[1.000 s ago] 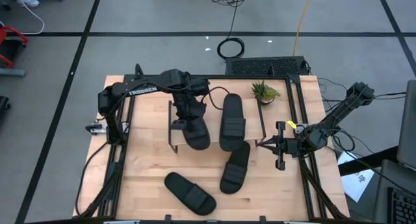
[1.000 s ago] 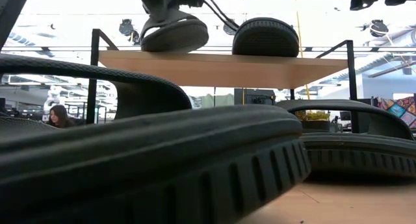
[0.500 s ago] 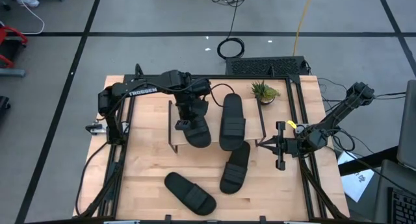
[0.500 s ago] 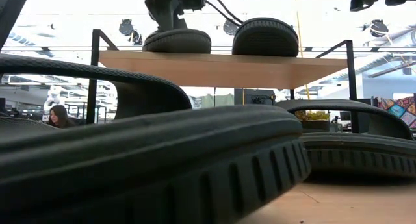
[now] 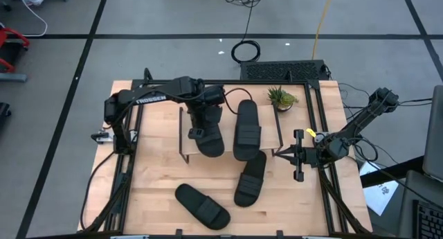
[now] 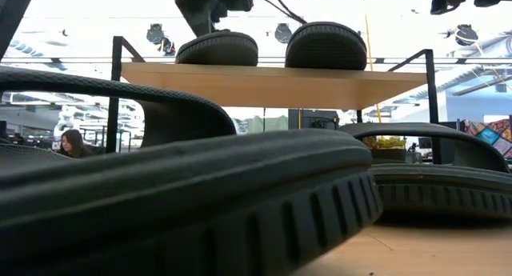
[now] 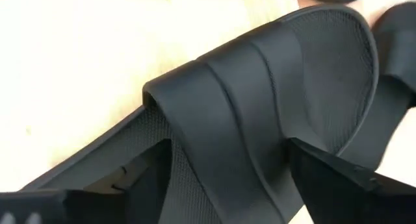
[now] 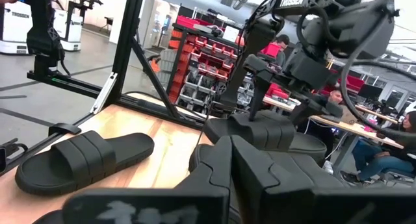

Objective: Pick and place slides into the shelf
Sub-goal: Put the black slide on the shelf, then adjust the shelf

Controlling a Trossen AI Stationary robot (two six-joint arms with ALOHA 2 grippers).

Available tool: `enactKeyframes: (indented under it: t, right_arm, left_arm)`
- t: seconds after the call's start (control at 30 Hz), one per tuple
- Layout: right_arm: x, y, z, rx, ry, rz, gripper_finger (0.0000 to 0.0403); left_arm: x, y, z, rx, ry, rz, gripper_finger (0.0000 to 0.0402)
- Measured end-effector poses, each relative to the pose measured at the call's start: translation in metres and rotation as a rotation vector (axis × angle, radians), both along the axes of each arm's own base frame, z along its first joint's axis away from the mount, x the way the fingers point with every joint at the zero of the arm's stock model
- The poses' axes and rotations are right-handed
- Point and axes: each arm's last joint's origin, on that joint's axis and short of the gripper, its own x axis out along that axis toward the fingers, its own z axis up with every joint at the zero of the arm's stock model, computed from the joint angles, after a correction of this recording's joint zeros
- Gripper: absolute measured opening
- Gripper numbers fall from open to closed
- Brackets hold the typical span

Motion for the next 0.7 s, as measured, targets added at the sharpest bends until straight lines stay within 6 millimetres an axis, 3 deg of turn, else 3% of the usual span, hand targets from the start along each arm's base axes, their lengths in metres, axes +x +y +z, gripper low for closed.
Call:
enactKeyframes:
  t: [0.2, 0.47, 0.57, 0.7]
  right_arm:
    - [0.0, 0.0, 0.0, 0.0, 0.0, 0.0, 0.0]
    - [0.0, 0.0, 0.0, 0.0, 0.0, 0.0, 0.0]
    - [0.0, 0.0, 0.0, 0.0, 0.0, 0.0, 0.0]
    - [0.0, 0.0, 0.0, -0.003, 0.001, 0.002, 0.0]
  left_arm:
    - [0.0, -0.012, 0.025, 0.096, -0.032, -0.043, 0.033]
    - [-0.007, -0.032, 0.061, 0.12, -0.09, -0.023, 0.033]
    - [-0.011, -0.039, 0.061, 0.186, -0.032, 0.005, 0.0305]
    - [-0.017, -0.047, 0.059, 0.354, -0.004, 0.023, 0.0225]
